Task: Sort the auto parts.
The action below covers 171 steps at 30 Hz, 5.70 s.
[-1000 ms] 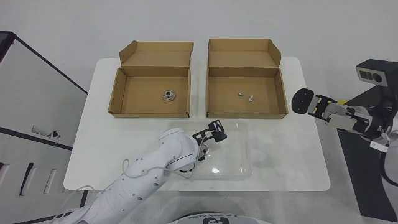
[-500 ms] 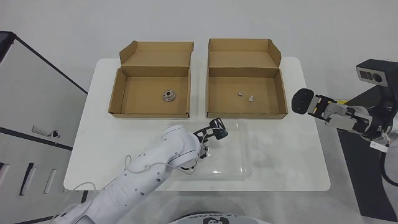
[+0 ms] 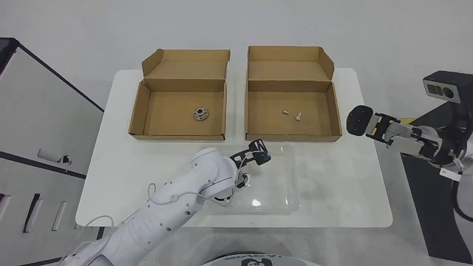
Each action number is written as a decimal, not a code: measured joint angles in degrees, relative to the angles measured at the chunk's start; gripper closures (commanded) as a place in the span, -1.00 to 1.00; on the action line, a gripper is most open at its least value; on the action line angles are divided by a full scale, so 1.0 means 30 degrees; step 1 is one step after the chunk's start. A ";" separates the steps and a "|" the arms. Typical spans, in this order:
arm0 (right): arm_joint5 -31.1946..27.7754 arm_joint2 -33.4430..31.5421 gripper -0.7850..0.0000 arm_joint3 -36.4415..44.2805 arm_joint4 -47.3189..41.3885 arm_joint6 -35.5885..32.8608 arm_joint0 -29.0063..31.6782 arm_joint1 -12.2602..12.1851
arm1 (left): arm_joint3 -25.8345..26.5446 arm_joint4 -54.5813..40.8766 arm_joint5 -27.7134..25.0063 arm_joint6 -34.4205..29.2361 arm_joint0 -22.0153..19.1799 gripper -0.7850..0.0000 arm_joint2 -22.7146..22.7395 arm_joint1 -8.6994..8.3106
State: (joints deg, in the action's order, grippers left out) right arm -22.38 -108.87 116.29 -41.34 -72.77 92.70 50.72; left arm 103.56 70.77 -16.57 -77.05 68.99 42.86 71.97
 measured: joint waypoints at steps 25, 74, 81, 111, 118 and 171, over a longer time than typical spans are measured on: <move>0.0000 0.0000 -1.00 0.0000 0.0000 0.0000 0.0000 0.0000 | -0.0388 -0.0206 -0.0207 -0.0014 -0.0004 0.19 -0.0221 -0.0063; 0.0000 0.0000 -1.00 0.0000 0.0000 0.0000 0.0000 0.0000 | 0.7521 -0.1734 0.2433 0.0579 -0.1094 1.00 0.3833 -0.0403; 0.0000 0.0000 -1.00 0.0000 0.0000 0.0000 0.0000 0.0000 | 0.7860 -0.2753 0.3379 0.3812 -0.0764 1.00 0.5777 -0.0449; 0.0000 0.0000 -1.00 0.0000 0.0000 0.0000 0.0000 0.0000 | 0.8040 -1.7740 -0.3278 1.3484 0.6770 1.00 1.6268 -0.1458; 0.0000 0.0000 -1.00 0.0000 0.0000 0.0000 0.0000 0.0000 | 0.7442 -2.1737 -0.4856 1.4534 0.7111 1.00 1.6303 -0.1505; 0.0000 0.0000 -1.00 0.0000 0.0000 0.0000 0.0000 0.0000 | 0.6854 -2.9876 -0.8422 1.3783 0.6128 1.00 1.5200 -0.1744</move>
State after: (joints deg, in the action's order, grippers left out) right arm -22.38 -108.87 116.29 -41.34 -72.77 92.70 50.72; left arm 124.12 -18.85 -41.83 -35.70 87.37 88.46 66.74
